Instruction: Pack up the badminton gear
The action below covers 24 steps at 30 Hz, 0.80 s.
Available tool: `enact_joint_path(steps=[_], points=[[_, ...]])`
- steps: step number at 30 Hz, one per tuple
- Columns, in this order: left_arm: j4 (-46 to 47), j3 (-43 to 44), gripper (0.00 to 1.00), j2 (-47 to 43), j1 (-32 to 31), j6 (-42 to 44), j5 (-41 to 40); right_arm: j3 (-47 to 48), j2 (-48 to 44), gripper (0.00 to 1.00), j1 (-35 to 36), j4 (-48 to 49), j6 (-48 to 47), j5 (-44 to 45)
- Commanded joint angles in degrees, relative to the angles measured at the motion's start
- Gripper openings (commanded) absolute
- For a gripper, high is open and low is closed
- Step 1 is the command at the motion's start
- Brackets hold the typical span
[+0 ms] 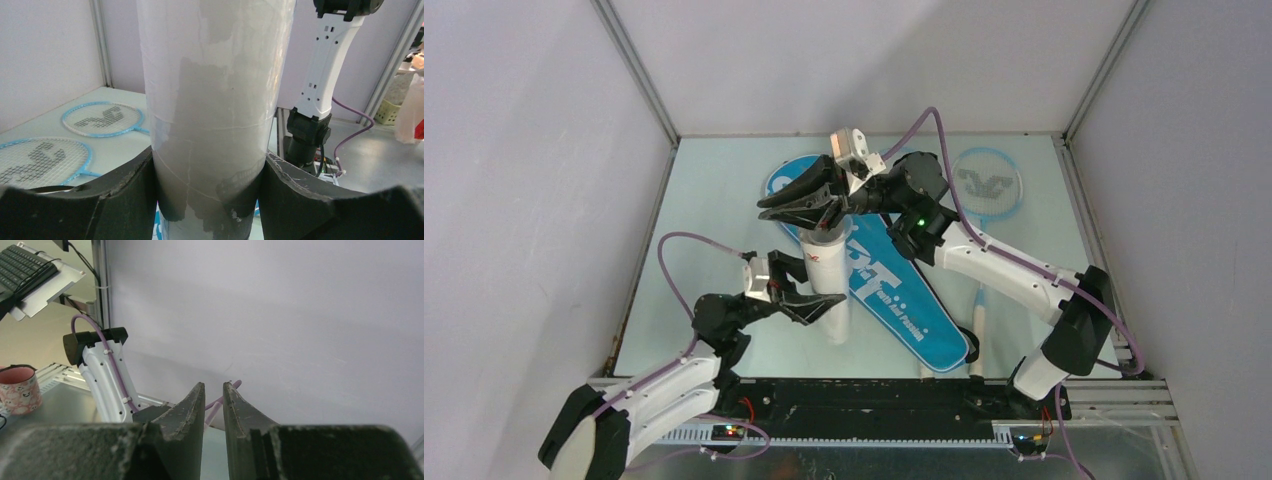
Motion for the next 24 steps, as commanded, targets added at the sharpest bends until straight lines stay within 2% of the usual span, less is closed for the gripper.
enact_joint_path(steps=[1, 5, 10, 24], points=[[14.38, 2.2, 0.36, -1.1, -0.05, -3.87, -2.85, -0.97, 0.41, 0.23, 0.49, 1.3, -1.8, 2.46], [14.35, 2.42, 0.37, -1.78, -0.02, -4.11, -3.06, -2.64, -0.07, 0.24, 2.01, 1.31, -7.76, 6.36], [14.2, 2.24, 0.37, -2.53, -0.06, -4.89, -3.33, -3.61, 0.07, 0.24, 2.96, 2.39, -10.6, 9.91], [13.02, 1.65, 0.37, -2.6, -0.06, -4.58, -5.16, -4.75, -3.35, 0.25, 3.16, 0.32, -15.31, 9.52]])
